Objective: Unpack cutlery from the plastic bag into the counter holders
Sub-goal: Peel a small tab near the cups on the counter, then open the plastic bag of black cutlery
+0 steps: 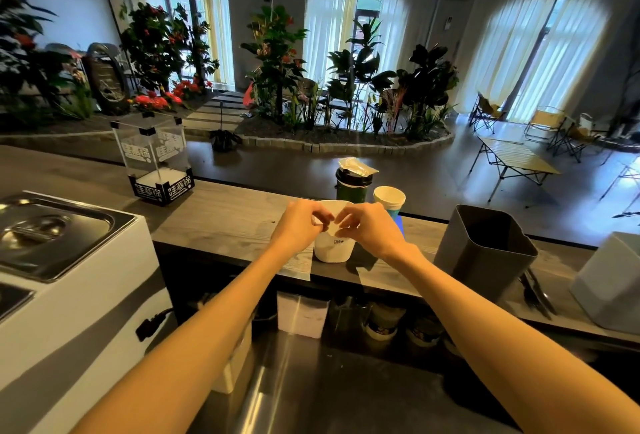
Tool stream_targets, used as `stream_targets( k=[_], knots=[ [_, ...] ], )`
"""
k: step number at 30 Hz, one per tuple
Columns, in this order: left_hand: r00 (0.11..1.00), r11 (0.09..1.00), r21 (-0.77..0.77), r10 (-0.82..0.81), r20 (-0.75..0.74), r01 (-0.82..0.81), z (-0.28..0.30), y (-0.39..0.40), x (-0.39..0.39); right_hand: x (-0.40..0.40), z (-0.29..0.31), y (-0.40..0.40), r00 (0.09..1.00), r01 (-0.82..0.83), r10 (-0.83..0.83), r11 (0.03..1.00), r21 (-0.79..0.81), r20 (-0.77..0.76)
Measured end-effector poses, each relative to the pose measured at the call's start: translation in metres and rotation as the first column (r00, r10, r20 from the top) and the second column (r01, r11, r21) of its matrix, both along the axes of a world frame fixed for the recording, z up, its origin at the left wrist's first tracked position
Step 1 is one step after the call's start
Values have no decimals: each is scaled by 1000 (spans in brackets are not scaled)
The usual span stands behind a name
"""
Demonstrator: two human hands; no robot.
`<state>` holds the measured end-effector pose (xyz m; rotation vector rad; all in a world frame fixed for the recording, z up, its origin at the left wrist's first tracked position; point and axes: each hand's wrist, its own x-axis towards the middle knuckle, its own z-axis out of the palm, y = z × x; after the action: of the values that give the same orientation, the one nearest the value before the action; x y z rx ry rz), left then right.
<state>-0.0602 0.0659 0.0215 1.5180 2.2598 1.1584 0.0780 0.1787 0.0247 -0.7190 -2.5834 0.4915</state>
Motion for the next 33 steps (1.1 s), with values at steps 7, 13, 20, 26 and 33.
stream_targets(
  k=[7, 13, 20, 26, 33],
  knots=[
    [997, 993, 98, -73, 25, 70, 20, -12, 37, 74, 30, -27, 977, 30, -45, 997, -76, -209],
    [920, 922, 53, -386, 72, 383, 27, 1, 125, 202, 32, -31, 948, 213, -234, 970, -118, -215],
    [862, 864, -18, -501, 79, 504, -10, 49, 244, 337, -21, 29, 877, 463, -478, 865, -196, -37],
    [873, 864, -124, -482, 80, 488, -44, 101, 316, 371, -62, 91, 828, 555, -558, 801, -223, 57],
    [938, 915, -215, -315, 145, 340, -62, 131, 338, 333, -75, 131, 790, 612, -594, 770, -179, 148]
  ],
)
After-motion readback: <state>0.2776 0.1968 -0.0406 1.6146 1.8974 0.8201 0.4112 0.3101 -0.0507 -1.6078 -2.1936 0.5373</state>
